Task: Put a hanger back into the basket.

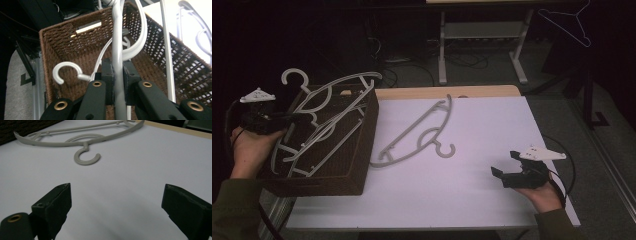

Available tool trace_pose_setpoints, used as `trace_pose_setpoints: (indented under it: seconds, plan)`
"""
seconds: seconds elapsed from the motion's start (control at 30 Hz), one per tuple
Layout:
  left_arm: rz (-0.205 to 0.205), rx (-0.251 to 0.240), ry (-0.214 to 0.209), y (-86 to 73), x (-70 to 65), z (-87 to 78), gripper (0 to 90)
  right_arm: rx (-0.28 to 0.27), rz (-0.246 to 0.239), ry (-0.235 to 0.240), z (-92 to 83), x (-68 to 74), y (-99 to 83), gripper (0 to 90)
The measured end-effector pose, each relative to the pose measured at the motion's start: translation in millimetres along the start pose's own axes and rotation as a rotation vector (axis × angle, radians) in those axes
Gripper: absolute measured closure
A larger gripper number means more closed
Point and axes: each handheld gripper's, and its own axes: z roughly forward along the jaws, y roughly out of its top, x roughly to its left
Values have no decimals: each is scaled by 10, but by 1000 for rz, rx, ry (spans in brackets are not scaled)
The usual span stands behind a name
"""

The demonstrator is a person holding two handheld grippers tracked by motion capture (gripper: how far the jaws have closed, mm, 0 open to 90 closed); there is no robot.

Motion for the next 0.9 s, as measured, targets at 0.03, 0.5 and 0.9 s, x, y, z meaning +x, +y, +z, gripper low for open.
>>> trace_pose_setpoints:
  seconds: [0.03,0.5,0.9]
  plan:
    - [-6,2,4,-15,18,10,823,1,-2,-2,0,-1,-2,87]
    - [-14,36,40,-142,200,64,822,0,-1,-17,-3,-12,-4,87]
    - [1,97,58,-236,248,154,822,-2,6,-18,-3,-18,-8,87]
